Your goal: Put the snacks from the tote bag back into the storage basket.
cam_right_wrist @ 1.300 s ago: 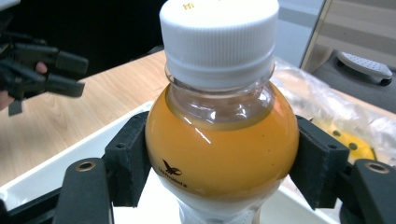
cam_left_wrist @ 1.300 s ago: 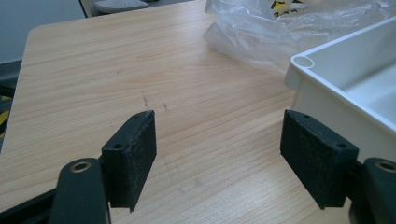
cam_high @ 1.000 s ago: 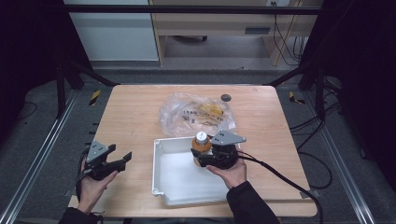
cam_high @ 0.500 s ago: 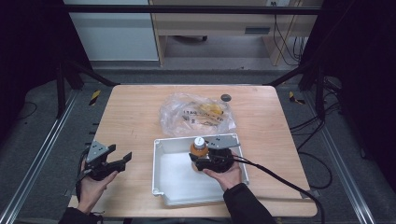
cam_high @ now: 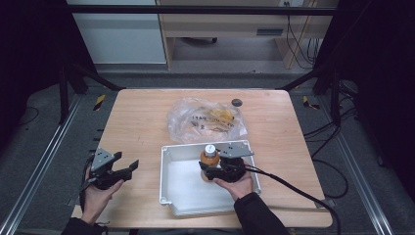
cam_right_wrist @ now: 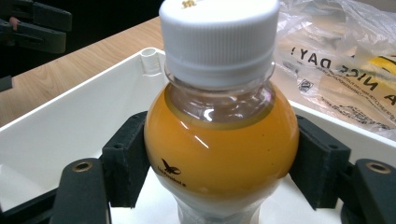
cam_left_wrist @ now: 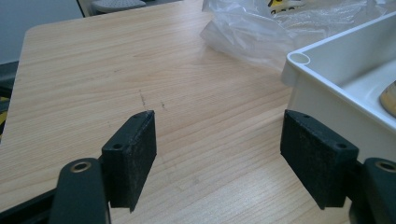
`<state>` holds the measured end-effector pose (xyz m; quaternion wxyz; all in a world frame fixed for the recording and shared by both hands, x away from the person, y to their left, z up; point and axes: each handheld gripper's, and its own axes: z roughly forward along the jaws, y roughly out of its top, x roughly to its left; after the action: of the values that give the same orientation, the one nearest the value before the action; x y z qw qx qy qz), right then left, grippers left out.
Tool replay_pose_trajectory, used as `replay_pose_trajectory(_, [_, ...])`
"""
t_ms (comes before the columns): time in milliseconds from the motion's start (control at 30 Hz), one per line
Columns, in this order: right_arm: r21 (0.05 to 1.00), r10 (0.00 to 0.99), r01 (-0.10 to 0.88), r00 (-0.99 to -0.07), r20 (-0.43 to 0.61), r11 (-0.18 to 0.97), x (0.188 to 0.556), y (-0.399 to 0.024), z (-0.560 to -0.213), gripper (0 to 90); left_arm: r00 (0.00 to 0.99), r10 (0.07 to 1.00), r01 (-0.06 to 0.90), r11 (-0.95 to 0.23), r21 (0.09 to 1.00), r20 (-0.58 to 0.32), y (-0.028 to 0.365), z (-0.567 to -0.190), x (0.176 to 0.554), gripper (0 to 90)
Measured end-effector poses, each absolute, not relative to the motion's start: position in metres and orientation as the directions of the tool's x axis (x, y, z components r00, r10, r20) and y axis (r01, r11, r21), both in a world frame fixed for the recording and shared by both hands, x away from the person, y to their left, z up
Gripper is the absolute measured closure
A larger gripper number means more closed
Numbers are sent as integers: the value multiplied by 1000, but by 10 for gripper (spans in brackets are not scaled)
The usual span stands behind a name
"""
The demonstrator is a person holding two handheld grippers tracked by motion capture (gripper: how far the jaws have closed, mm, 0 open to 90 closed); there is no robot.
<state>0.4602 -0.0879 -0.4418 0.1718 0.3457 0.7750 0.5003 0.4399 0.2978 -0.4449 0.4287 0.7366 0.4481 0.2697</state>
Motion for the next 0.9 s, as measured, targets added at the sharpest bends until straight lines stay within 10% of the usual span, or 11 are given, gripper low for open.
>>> replay_pose_trajectory(900, [927,693,319,-715,97,199,442,-123,-423,178,452,892,429,-229,874,11,299,-445,439,269])
